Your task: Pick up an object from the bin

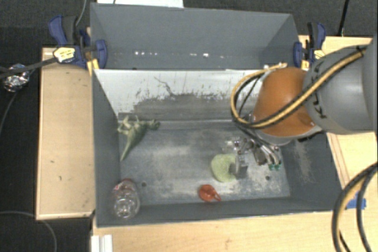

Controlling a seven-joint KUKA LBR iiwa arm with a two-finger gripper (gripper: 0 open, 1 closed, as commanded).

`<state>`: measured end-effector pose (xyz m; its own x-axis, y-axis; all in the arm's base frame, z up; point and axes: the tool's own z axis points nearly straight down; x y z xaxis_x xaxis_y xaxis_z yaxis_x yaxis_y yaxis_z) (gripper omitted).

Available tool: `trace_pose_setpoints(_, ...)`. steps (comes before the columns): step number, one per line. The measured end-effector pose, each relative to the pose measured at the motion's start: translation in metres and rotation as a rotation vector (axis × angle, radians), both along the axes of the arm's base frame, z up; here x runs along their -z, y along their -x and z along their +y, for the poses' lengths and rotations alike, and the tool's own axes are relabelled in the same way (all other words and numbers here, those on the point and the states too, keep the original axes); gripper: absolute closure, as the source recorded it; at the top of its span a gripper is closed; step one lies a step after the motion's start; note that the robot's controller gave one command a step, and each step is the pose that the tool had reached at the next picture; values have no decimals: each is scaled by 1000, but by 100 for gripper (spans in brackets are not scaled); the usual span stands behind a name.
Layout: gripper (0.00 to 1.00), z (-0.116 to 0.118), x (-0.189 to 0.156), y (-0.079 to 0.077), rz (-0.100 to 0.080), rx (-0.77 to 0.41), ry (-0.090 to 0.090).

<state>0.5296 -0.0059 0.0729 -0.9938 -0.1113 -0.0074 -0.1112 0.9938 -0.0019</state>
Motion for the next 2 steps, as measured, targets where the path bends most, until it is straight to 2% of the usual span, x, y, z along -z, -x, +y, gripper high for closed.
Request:
trace_pose_setpoints(1,100,0,0,0,0,-1,0)
trace_pose_setpoints(2,100,-4,-132,8,-4,29,-1)
